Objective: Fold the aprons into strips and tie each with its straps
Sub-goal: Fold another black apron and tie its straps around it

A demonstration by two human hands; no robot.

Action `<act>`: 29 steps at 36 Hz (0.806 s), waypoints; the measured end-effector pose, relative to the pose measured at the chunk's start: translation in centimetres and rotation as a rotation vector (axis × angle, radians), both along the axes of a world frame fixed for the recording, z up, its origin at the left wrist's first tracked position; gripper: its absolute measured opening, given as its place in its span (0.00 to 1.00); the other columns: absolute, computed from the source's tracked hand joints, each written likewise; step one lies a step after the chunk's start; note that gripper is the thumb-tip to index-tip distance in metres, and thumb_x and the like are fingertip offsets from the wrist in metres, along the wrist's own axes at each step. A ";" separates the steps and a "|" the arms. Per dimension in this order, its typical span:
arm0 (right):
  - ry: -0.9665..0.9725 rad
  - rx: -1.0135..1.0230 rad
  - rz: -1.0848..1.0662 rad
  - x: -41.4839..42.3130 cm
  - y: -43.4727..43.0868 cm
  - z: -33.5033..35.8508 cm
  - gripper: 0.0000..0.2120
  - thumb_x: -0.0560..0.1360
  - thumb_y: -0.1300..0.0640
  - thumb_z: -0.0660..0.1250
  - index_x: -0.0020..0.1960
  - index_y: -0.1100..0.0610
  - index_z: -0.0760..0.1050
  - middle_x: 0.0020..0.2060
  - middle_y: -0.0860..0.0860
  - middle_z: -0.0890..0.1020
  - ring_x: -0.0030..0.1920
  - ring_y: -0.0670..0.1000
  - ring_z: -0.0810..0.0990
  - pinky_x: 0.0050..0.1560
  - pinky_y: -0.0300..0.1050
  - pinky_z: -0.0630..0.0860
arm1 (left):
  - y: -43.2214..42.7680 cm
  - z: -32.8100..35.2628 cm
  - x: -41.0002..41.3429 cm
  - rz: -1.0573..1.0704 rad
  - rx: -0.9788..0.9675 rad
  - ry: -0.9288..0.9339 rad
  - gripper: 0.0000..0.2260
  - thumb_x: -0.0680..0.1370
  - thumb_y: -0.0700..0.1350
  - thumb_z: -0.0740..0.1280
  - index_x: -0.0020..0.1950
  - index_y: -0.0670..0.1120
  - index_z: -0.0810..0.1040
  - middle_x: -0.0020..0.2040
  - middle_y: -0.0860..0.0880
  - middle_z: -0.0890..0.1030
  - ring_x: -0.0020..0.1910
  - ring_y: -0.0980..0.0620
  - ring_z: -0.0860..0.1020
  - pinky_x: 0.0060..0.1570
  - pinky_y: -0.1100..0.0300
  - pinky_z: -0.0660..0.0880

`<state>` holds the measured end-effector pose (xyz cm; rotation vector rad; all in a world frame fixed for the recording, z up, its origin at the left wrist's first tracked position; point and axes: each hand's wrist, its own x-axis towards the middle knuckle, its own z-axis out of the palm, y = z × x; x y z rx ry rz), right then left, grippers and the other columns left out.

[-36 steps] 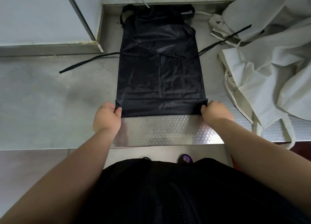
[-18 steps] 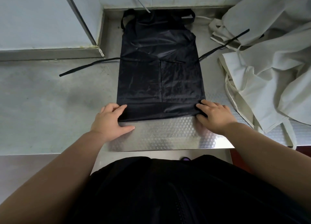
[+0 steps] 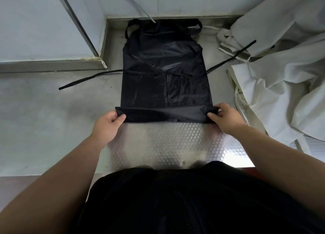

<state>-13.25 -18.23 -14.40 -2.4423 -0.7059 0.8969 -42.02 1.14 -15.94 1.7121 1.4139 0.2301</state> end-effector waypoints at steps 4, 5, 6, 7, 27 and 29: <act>-0.070 -0.028 -0.128 -0.1 0.9 -1.2 0.20 0.78 0.47 0.62 0.66 0.55 0.65 0.51 0.55 0.79 0.53 0.60 0.77 0.54 0.55 0.75 | 0.3 -0.1 1.1 0.045 0.031 0.109 0.11 0.80 0.47 0.63 0.57 0.43 0.78 0.48 0.50 0.79 0.54 0.46 0.77 0.51 0.59 0.68; -0.087 -0.039 -0.141 -0.2 1.1 -1.4 0.20 0.78 0.46 0.61 0.65 0.55 0.65 0.50 0.55 0.79 0.53 0.61 0.77 0.54 0.57 0.75 | 0.4 0.0 1.3 0.067 0.043 0.135 0.12 0.80 0.47 0.63 0.58 0.41 0.77 0.47 0.48 0.78 0.54 0.44 0.77 0.52 0.58 0.68; -0.104 -0.048 -0.139 -0.2 1.2 -1.5 0.19 0.78 0.45 0.60 0.64 0.55 0.65 0.50 0.55 0.79 0.52 0.61 0.77 0.54 0.58 0.75 | 0.4 0.0 1.5 0.078 0.052 0.147 0.12 0.80 0.47 0.63 0.58 0.40 0.77 0.47 0.47 0.78 0.54 0.43 0.77 0.52 0.57 0.69; -0.114 -0.059 -0.124 -0.2 1.4 -1.5 0.20 0.78 0.44 0.59 0.63 0.55 0.65 0.49 0.55 0.79 0.52 0.61 0.77 0.54 0.58 0.74 | 0.4 -0.1 1.6 0.083 0.050 0.163 0.12 0.80 0.47 0.63 0.57 0.41 0.77 0.47 0.46 0.79 0.54 0.42 0.77 0.52 0.56 0.69; -0.564 -0.222 0.431 -0.2 1.8 -0.6 0.17 0.81 0.52 0.55 0.69 0.50 0.69 0.66 0.55 0.67 0.64 0.60 0.66 0.64 0.52 0.61 | -0.6 -0.5 1.8 -0.310 0.614 0.210 0.18 0.72 0.29 0.64 0.61 0.40 0.76 0.61 0.41 0.75 0.58 0.39 0.74 0.57 0.48 0.72; -0.517 -0.214 0.543 -0.1 1.5 -0.4 0.21 0.80 0.48 0.55 0.72 0.49 0.65 0.73 0.52 0.61 0.71 0.57 0.60 0.68 0.52 0.56 | -0.3 -1.1 1.6 -0.508 0.594 0.256 0.21 0.74 0.29 0.61 0.64 0.43 0.77 0.66 0.44 0.75 0.67 0.41 0.70 0.66 0.47 0.68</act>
